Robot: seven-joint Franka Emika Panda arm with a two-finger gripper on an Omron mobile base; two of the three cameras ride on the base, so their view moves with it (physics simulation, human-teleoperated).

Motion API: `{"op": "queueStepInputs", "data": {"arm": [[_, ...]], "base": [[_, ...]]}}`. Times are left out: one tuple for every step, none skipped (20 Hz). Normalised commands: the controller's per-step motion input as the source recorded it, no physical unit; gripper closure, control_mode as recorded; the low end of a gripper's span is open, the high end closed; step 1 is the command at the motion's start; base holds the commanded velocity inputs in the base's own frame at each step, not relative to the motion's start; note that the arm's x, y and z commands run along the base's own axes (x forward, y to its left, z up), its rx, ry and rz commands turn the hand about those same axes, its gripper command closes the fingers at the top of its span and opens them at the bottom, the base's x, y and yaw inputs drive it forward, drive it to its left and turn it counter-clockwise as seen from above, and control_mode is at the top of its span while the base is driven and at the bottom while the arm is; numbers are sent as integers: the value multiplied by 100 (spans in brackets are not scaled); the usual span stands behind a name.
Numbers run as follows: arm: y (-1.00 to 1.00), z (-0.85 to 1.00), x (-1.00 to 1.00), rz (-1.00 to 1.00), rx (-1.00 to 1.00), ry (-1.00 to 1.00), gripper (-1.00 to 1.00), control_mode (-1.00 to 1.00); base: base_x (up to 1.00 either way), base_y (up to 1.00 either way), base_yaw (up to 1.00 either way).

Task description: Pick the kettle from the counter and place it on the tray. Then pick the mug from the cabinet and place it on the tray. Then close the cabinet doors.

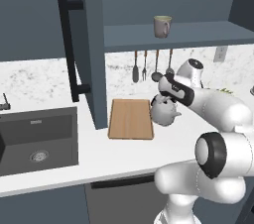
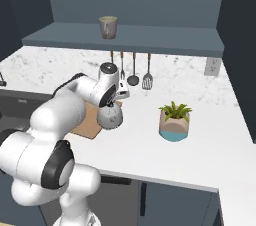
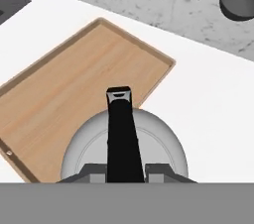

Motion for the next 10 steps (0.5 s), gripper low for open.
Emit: {"op": "queueStepInputs", "data": {"arm": [[44, 18, 47, 19, 0, 0, 100, -100], [40, 9, 51, 19, 0, 0, 100, -100], [41, 3, 58, 18, 0, 0, 100, -100], [49, 1, 69, 16, 0, 0, 100, -100], [44, 0, 69, 13, 0, 0, 100, -100], [39, 0, 57, 13, 0, 0, 100, -100], [33, 0, 56, 13, 0, 0, 100, -100], [33, 0, 61, 13, 0, 0, 100, -100], [35, 0, 64, 13, 0, 0, 100, -100], [32, 0, 57, 11, 0, 0, 100, -100]], "base": [[0, 0, 0], [0, 0, 0], [0, 0, 0], [0, 0, 0], [0, 0, 0], [0, 0, 0], [0, 0, 0], [0, 0, 0], [0, 0, 0], [0, 0, 0]]}}
